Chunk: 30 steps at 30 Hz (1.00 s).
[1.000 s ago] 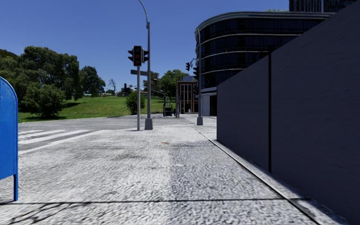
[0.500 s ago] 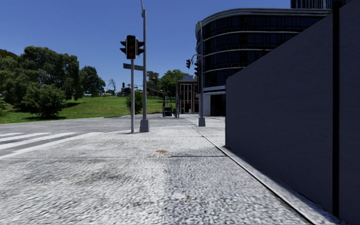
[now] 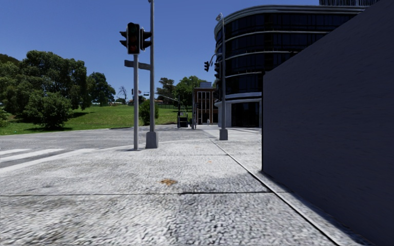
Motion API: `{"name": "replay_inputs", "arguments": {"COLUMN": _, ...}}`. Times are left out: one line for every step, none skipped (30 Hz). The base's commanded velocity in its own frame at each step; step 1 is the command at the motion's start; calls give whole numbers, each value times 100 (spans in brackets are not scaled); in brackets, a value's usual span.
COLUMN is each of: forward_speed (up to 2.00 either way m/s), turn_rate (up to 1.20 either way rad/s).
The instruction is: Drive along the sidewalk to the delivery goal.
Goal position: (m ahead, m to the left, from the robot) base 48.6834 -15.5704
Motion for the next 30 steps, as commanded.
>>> {"name": "replay_inputs", "arguments": {"forward_speed": 200, "turn_rate": 0}}
{"name": "replay_inputs", "arguments": {"forward_speed": 200, "turn_rate": 0}}
{"name": "replay_inputs", "arguments": {"forward_speed": 200, "turn_rate": 0}}
{"name": "replay_inputs", "arguments": {"forward_speed": 200, "turn_rate": 0}}
{"name": "replay_inputs", "arguments": {"forward_speed": 200, "turn_rate": 0}}
{"name": "replay_inputs", "arguments": {"forward_speed": 200, "turn_rate": 0}}
{"name": "replay_inputs", "arguments": {"forward_speed": 200, "turn_rate": 0}}
{"name": "replay_inputs", "arguments": {"forward_speed": 200, "turn_rate": 0}}
{"name": "replay_inputs", "arguments": {"forward_speed": 200, "turn_rate": 0}}
{"name": "replay_inputs", "arguments": {"forward_speed": 200, "turn_rate": 0}}
{"name": "replay_inputs", "arguments": {"forward_speed": 200, "turn_rate": 0}}
{"name": "replay_inputs", "arguments": {"forward_speed": 200, "turn_rate": 0}}
{"name": "replay_inputs", "arguments": {"forward_speed": 200, "turn_rate": 0}}
{"name": "replay_inputs", "arguments": {"forward_speed": 200, "turn_rate": 0}}
{"name": "replay_inputs", "arguments": {"forward_speed": 200, "turn_rate": 0}}
{"name": "replay_inputs", "arguments": {"forward_speed": 200, "turn_rate": 0}}
{"name": "replay_inputs", "arguments": {"forward_speed": 200, "turn_rate": 0}}
{"name": "replay_inputs", "arguments": {"forward_speed": 200, "turn_rate": 0}}
{"name": "replay_inputs", "arguments": {"forward_speed": 200, "turn_rate": 0}}
{"name": "replay_inputs", "arguments": {"forward_speed": 200, "turn_rate": 0}}
{"name": "replay_inputs", "arguments": {"forward_speed": 200, "turn_rate": 0}}
{"name": "replay_inputs", "arguments": {"forward_speed": 200, "turn_rate": 0}}
{"name": "replay_inputs", "arguments": {"forward_speed": 200, "turn_rate": 0}}
{"name": "replay_inputs", "arguments": {"forward_speed": 200, "turn_rate": 0}}
{"name": "replay_inputs", "arguments": {"forward_speed": 200, "turn_rate": 0}}
{"name": "replay_inputs", "arguments": {"forward_speed": 200, "turn_rate": 0}}
{"name": "replay_inputs", "arguments": {"forward_speed": 200, "turn_rate": 0}}
{"name": "replay_inputs", "arguments": {"forward_speed": 200, "turn_rate": 0}}
{"name": "replay_inputs", "arguments": {"forward_speed": 200, "turn_rate": 0}}
{"name": "replay_inputs", "arguments": {"forward_speed": 200, "turn_rate": 0}}
